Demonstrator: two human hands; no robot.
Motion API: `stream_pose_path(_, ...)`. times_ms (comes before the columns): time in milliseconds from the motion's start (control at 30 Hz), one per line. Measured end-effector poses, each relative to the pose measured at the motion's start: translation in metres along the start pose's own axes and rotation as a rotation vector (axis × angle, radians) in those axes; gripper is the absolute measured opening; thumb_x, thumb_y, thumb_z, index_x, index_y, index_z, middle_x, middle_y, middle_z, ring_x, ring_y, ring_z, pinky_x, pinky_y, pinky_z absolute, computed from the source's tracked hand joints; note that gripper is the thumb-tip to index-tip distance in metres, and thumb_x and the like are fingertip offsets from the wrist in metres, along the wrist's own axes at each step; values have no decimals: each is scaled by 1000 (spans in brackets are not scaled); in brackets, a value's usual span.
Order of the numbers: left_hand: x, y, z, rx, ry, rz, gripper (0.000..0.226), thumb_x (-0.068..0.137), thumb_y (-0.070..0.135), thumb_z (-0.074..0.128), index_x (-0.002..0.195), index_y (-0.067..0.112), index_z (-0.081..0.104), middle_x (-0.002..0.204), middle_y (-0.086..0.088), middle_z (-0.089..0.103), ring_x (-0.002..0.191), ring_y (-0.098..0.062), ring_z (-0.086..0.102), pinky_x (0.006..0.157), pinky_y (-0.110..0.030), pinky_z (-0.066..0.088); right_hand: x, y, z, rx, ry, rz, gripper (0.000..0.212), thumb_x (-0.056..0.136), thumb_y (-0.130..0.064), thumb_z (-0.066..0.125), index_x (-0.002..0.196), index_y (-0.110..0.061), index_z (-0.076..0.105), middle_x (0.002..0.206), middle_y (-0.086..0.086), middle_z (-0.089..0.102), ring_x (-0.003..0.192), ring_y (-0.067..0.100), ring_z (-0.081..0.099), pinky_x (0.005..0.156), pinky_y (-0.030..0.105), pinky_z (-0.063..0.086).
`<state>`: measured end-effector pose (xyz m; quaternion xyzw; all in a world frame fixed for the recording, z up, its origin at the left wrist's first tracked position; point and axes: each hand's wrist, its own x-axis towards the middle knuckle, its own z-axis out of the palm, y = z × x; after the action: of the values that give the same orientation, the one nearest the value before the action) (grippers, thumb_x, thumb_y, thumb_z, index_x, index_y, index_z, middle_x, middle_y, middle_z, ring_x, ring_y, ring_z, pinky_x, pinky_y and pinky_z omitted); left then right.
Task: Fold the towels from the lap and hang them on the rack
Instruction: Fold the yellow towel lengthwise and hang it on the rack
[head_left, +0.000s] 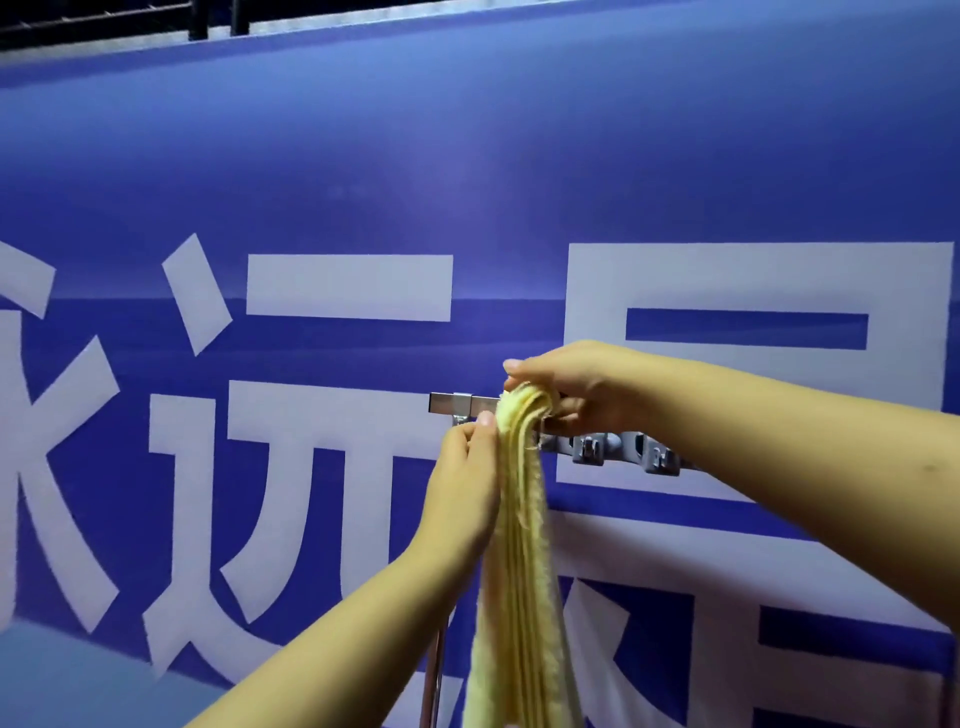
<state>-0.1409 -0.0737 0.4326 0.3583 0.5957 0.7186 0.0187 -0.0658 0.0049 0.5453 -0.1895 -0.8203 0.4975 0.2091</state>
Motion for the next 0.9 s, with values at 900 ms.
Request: stream_pose_path(900,94,-29,-15,756,1,484,15,83,20,59,97,23,60,95,3,60,86,-19,56,66,-32,41,40,32,-60,577,290,103,14,87,13,44,78,6,52,74,18,54,64,23,58,43,30,55)
